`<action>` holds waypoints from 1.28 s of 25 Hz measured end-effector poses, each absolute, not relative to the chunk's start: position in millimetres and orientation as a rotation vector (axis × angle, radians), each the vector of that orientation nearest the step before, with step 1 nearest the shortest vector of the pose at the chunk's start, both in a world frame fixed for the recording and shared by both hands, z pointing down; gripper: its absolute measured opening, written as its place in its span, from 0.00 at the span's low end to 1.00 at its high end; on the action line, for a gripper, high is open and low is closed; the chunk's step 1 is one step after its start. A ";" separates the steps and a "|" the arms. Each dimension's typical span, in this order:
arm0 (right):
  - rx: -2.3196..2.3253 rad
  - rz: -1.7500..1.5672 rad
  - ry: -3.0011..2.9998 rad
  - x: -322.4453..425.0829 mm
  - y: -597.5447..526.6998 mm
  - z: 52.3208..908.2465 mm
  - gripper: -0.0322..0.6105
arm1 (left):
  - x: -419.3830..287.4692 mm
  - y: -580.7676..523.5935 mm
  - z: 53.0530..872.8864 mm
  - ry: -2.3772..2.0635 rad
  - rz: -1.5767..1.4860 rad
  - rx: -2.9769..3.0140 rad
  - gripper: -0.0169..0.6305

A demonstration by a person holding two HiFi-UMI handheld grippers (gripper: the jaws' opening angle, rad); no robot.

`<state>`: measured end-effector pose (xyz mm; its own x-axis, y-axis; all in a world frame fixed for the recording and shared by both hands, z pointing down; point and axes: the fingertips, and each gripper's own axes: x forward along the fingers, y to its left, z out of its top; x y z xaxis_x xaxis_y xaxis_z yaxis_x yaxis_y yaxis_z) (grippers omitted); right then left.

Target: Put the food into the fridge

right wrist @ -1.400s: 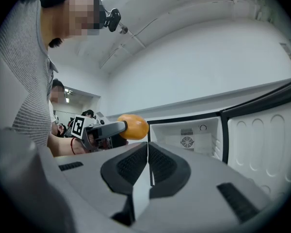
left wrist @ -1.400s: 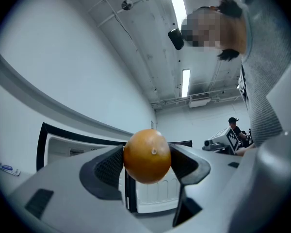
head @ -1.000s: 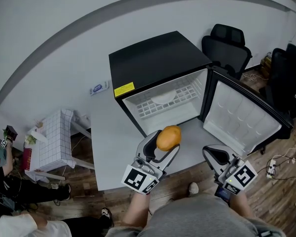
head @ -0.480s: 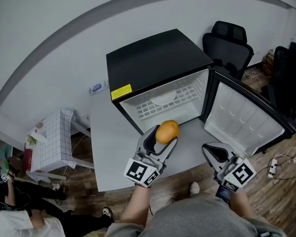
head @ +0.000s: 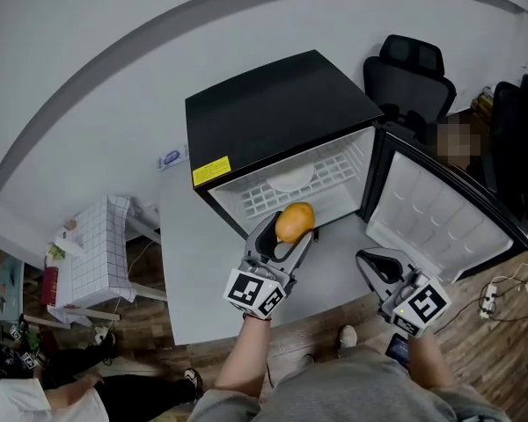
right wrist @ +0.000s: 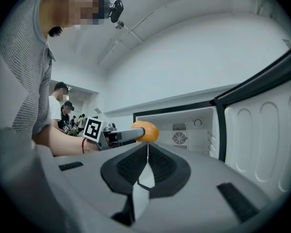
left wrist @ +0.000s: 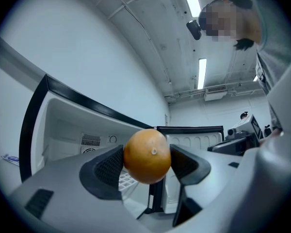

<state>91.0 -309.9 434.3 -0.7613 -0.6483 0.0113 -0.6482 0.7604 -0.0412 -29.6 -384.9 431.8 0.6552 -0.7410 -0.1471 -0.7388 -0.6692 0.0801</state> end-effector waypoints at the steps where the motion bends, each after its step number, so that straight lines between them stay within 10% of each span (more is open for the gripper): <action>1: -1.084 -0.072 2.944 91.2 -312.0 436.2 0.07 | -29.4 -391.7 435.0 -1.285 -0.255 2.841 0.50; 32: -1.057 -0.107 3.041 85.5 -340.3 487.4 0.07 | -48.6 -542.1 509.7 -1.641 0.233 2.763 0.50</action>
<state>85.5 -340.3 487.4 -0.7820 -0.6157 0.0972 -0.6210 0.7829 -0.0365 -48.6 -542.1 509.7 0.4716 -0.8779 0.0831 -0.8662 -0.4789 -0.1425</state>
